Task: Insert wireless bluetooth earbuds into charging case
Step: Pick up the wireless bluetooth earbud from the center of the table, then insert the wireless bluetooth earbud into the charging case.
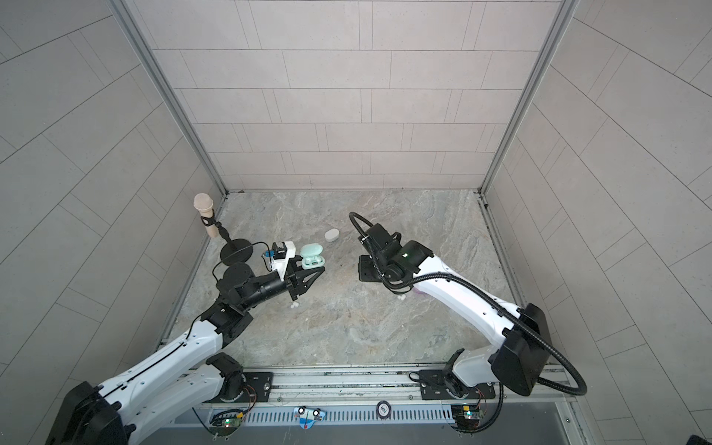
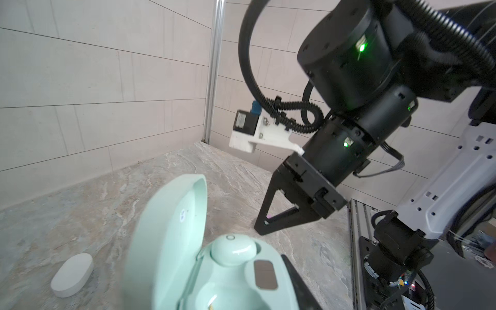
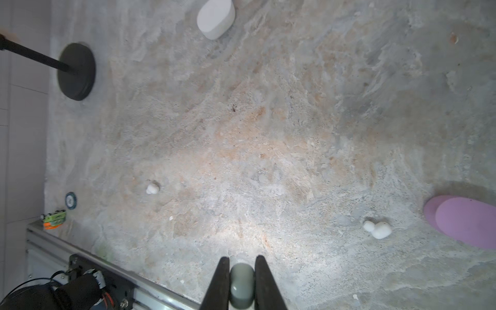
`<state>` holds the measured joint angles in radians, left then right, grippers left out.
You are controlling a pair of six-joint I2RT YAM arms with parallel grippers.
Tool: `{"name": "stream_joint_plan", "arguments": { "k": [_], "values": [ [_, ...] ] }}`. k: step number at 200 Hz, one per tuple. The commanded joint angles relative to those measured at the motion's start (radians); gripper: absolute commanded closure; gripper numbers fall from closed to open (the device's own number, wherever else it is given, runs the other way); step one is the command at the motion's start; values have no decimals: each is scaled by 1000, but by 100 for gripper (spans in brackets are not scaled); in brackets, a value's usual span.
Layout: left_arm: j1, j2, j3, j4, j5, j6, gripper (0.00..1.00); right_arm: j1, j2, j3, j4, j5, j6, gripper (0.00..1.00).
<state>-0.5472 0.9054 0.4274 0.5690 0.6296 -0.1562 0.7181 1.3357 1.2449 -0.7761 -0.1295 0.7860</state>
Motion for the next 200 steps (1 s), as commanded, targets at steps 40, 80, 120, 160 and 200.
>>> {"name": "stream_joint_plan", "arguments": {
  "k": [40, 80, 120, 160, 200],
  "values": [
    [-73, 61, -2, 127, 0, 46, 90, -6, -190, 8, 45, -150, 18, 90],
    [-103, 104, 31, 143, -2, 81, 89, 2, -263, -19, 177, -228, 85, 90],
    [-131, 160, 67, 182, -1, 88, 89, 37, -276, -29, 280, -248, 155, 90],
    [-179, 188, 79, 219, -20, 101, 89, 96, -259, -32, 358, -236, 204, 90],
    [-202, 184, 82, 246, -38, 107, 90, 123, -251, -48, 396, -225, 231, 89]
  ]
}}
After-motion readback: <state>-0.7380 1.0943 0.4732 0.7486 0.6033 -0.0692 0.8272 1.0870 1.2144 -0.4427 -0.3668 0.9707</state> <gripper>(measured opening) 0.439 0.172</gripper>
